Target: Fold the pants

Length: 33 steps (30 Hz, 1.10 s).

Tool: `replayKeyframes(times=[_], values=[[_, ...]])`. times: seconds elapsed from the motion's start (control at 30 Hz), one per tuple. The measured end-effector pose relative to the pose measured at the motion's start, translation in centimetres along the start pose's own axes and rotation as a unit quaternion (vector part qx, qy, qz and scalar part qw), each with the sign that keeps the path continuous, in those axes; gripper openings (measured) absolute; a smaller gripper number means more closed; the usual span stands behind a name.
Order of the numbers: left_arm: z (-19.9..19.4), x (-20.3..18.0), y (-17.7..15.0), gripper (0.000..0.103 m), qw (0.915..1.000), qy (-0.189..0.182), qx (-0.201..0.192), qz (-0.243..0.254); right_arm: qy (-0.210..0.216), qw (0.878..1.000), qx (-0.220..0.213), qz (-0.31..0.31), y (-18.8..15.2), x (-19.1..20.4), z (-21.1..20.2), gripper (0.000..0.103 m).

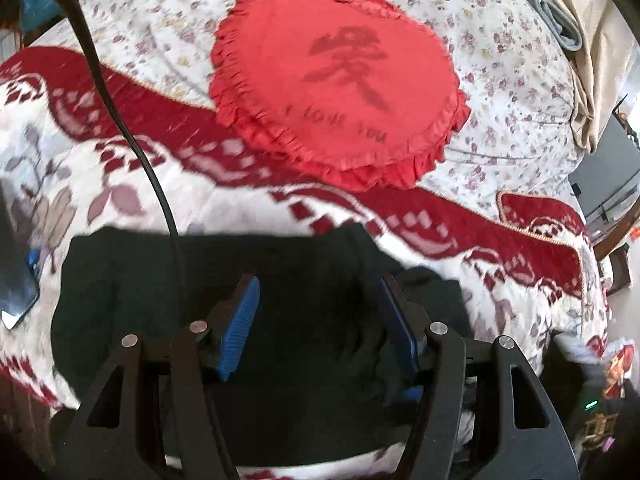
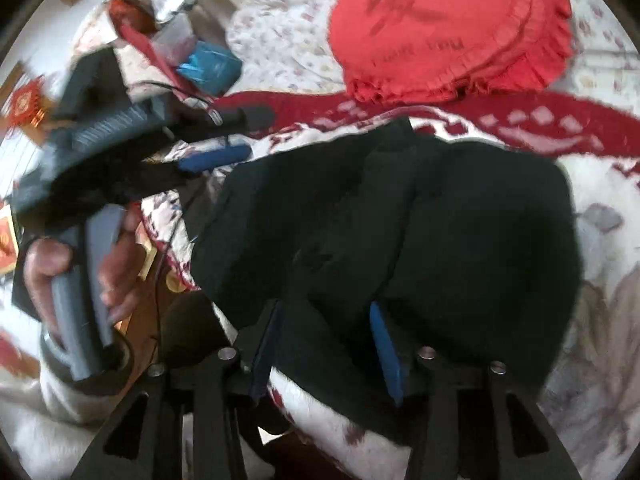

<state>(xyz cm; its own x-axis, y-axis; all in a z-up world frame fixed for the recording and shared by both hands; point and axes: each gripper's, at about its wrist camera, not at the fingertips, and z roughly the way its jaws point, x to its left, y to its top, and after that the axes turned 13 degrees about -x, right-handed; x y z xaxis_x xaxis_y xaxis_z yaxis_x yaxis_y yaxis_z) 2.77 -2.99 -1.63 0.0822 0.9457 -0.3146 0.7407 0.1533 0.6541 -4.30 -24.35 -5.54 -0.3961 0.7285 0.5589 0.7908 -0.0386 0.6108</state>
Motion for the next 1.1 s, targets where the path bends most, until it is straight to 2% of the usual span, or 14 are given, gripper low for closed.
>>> replayKeyframes(times=[0.17,0.3,0.43,0.5,0.57,0.6,0.67,0.7,0.77,0.9,1.03,1.1], values=[[0.2,-0.4,-2.2,0.061,0.9999,-0.011,0.013,0.004,-0.056,0.997,-0.059,0.005,1.6,-2.1,-4.0,0.047],[2.0,-2.3,-3.9,0.061,0.9989,-0.012,0.037,0.026,-0.131,0.99,-0.044,-0.012,2.7,-4.2,-2.9,0.047],[4.3,-3.5,-5.0,0.061,0.9982,-0.002,0.052,0.031,-0.135,0.99,-0.044,0.005,2.9,-5.5,-2.0,0.047],[4.8,-4.5,-5.6,0.061,0.9982,-0.008,0.045,0.04,-0.129,0.99,-0.049,0.018,3.1,-6.3,-2.2,0.047],[5.2,-5.4,-6.0,0.052,0.9977,-0.019,0.038,0.053,-0.127,0.991,-0.047,0.019,3.0,-6.2,-2.9,0.047],[5.5,-5.8,-6.2,0.034,0.9975,-0.02,0.038,0.056,-0.128,0.99,-0.047,0.017,3.0,-6.2,-2.9,0.047],[5.7,-6.0,-6.3,0.025,0.9976,-0.015,0.038,0.056,-0.132,0.99,-0.05,0.012,3.1,-5.9,-3.4,0.047],[5.4,-5.8,-6.1,0.016,0.9978,-0.017,0.035,0.053,-0.134,0.989,-0.054,0.008,3.2,-5.7,-3.7,0.047],[4.5,-5.6,-5.7,0.009,0.998,-0.022,0.031,0.05,-0.137,0.989,-0.06,-0.002,3.4,-5.2,-4.2,0.047],[2.1,-4.9,-4.9,0.005,0.998,-0.028,0.01,0.055,-0.126,0.989,-0.07,-0.023,4.2,-3.7,-4.3,0.047],[2.6,-4.4,-5.4,0.005,0.9979,-0.013,0.018,0.061,-0.131,0.989,-0.058,-0.031,4.7,-3.1,-2.7,0.047],[2.6,-4.1,-5.7,0.006,0.9983,-0.03,0.022,0.044,-0.124,0.99,-0.05,-0.039,4.7,-2.8,-2.1,0.047]])
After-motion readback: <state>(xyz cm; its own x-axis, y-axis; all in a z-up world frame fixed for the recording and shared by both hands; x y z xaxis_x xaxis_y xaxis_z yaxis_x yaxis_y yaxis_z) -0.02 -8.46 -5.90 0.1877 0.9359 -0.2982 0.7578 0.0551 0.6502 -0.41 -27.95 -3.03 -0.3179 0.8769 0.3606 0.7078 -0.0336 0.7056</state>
